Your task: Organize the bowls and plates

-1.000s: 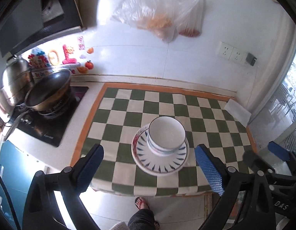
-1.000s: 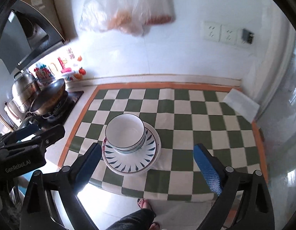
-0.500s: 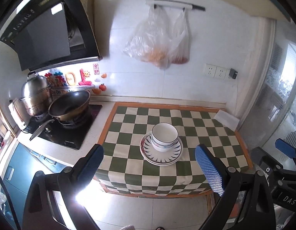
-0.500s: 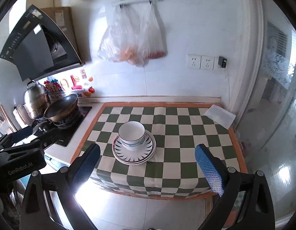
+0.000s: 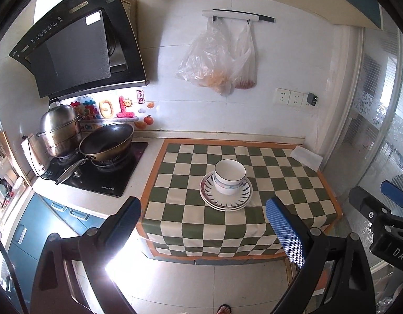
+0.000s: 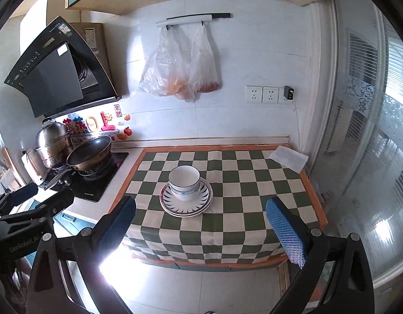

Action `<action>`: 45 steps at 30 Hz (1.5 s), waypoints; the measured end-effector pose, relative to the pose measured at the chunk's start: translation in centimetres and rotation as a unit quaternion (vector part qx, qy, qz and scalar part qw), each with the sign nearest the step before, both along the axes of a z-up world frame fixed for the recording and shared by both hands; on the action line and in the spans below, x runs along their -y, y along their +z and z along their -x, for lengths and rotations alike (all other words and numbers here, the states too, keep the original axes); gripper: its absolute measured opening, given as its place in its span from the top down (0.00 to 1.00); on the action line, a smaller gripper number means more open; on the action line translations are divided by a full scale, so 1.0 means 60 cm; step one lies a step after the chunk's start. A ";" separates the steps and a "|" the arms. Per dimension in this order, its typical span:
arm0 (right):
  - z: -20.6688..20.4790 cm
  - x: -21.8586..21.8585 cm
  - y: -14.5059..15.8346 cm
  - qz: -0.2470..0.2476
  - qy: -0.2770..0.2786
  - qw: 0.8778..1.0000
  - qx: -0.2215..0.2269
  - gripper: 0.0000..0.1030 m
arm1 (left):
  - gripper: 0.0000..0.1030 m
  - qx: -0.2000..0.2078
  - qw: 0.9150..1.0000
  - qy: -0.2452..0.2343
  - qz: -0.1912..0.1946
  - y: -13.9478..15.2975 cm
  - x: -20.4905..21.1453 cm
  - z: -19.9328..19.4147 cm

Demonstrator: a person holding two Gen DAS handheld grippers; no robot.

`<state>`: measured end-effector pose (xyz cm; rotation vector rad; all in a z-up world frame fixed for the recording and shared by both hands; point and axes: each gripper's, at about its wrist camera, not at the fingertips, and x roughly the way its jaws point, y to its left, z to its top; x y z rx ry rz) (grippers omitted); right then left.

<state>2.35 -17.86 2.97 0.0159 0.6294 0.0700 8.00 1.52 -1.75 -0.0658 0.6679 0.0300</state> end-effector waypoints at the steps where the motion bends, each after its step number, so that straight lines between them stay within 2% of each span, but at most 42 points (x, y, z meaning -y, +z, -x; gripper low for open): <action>1: 0.004 -0.002 0.000 0.001 -0.002 1.000 0.001 0.01 | 0.05 0.001 1.000 0.000 0.001 0.000 -0.001 0.004; 18: 0.042 -0.023 0.004 0.007 -0.017 1.000 0.004 0.01 | 0.05 0.009 1.000 -0.007 0.003 0.005 -0.013 0.033; 45: 0.046 -0.032 -0.001 0.013 -0.024 1.000 0.000 0.01 | 0.05 0.009 1.000 -0.011 0.007 0.004 -0.024 0.041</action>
